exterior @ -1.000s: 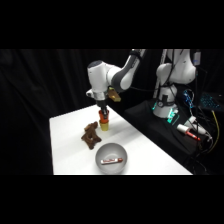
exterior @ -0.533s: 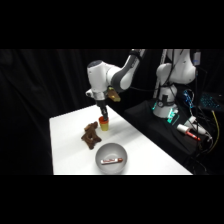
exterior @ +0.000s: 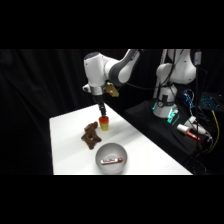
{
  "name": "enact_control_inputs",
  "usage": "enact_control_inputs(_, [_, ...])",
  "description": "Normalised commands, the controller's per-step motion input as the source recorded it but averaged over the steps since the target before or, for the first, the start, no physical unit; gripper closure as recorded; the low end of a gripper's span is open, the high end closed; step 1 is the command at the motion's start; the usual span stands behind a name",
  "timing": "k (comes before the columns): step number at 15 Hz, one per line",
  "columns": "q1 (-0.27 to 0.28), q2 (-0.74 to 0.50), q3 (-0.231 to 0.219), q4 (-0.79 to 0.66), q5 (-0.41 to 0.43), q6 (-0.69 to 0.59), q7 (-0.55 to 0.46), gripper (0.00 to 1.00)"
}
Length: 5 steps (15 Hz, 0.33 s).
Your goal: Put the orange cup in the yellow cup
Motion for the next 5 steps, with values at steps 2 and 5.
enact_control_inputs(2, [0.024, -0.29, 0.035, 0.09, 0.064, -0.38, -0.16, 0.0])
enact_control_inputs(5, [0.016, -0.25, 0.046, 0.09, 0.101, -0.32, -0.2, 0.0])
